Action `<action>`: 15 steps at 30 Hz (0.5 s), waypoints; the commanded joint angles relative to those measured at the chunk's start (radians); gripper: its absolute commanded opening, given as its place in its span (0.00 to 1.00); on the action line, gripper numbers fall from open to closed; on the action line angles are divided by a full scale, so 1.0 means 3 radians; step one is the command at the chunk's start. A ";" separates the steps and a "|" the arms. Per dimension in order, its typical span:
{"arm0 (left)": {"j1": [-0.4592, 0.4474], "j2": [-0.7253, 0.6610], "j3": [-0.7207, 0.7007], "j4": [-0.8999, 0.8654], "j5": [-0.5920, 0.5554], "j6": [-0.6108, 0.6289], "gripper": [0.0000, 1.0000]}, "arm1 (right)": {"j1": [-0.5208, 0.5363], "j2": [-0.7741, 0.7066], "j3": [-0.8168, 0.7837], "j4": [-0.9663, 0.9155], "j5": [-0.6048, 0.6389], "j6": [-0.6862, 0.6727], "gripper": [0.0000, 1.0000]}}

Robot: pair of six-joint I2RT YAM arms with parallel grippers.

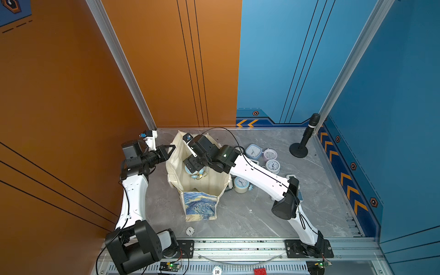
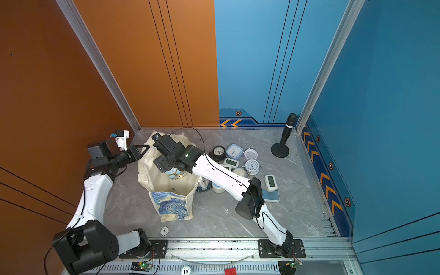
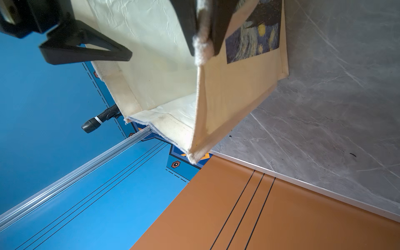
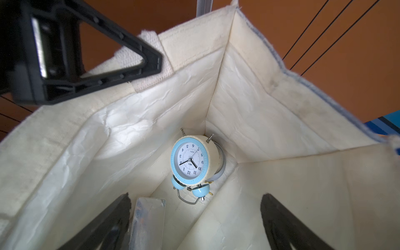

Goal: Put the alarm clock into the canvas bag
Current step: Place the alarm at the canvas bag.

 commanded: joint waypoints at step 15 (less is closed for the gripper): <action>-0.0014 -0.0064 -0.0042 0.0047 0.0012 0.0015 0.00 | -0.0265 -0.1139 -0.0971 -0.0203 0.0293 0.0108 0.95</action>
